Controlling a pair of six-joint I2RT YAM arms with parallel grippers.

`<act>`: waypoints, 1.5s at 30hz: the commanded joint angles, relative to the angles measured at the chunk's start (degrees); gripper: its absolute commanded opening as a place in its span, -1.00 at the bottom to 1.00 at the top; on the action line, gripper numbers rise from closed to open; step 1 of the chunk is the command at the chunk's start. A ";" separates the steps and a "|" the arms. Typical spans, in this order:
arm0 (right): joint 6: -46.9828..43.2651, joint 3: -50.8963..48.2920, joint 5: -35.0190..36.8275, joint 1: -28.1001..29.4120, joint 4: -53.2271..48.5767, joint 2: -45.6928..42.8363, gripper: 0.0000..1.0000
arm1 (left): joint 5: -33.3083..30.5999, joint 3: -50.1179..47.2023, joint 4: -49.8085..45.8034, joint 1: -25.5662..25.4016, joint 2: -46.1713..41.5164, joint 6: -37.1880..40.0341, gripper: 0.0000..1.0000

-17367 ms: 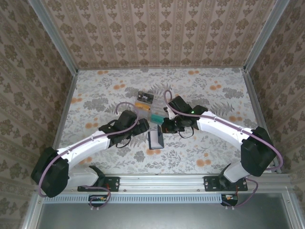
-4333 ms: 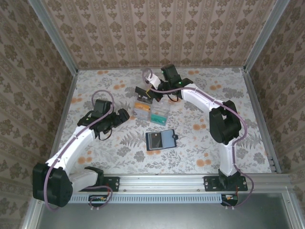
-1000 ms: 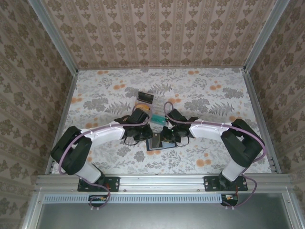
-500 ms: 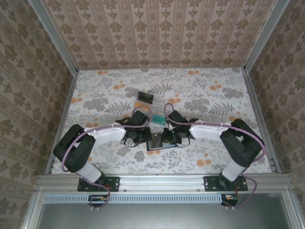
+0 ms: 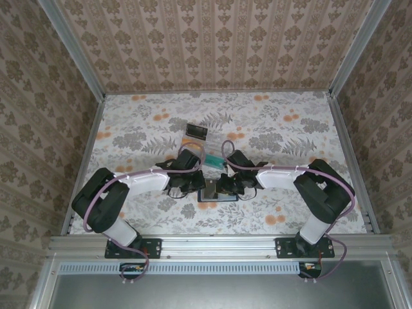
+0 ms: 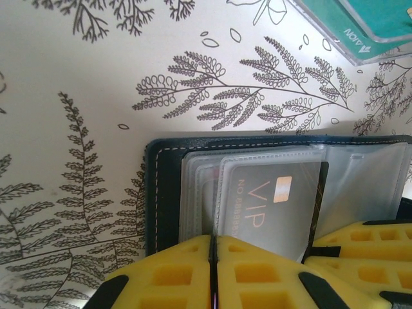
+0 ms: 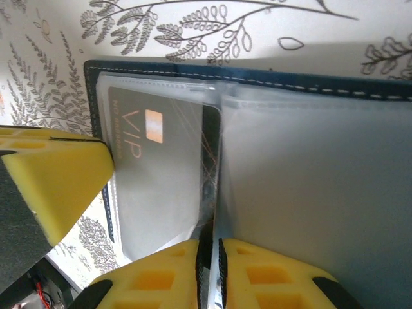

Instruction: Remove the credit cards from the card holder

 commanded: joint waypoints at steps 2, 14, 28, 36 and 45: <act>-0.71 -1.67 -1.83 -0.20 3.29 -0.60 -0.58 | -1.05 -2.26 -3.97 0.02 1.81 -0.49 -0.81; -0.33 -1.64 -2.95 -0.62 4.00 0.76 -0.61 | -1.10 -2.68 -3.39 -0.07 1.39 -0.14 -0.74; -0.87 -3.19 3.64 -1.54 -1.35 -4.08 -0.87 | -3.93 3.45 -10.06 0.46 -0.80 6.29 -0.56; -2.50 -2.47 -0.16 -2.39 -0.90 -3.98 -0.80 | -2.95 5.16 -10.16 1.32 -1.49 7.89 -0.56; -1.94 -0.80 -3.33 -2.81 -0.28 0.04 -0.49 | 0.02 5.64 -7.09 0.85 -2.35 7.08 -0.59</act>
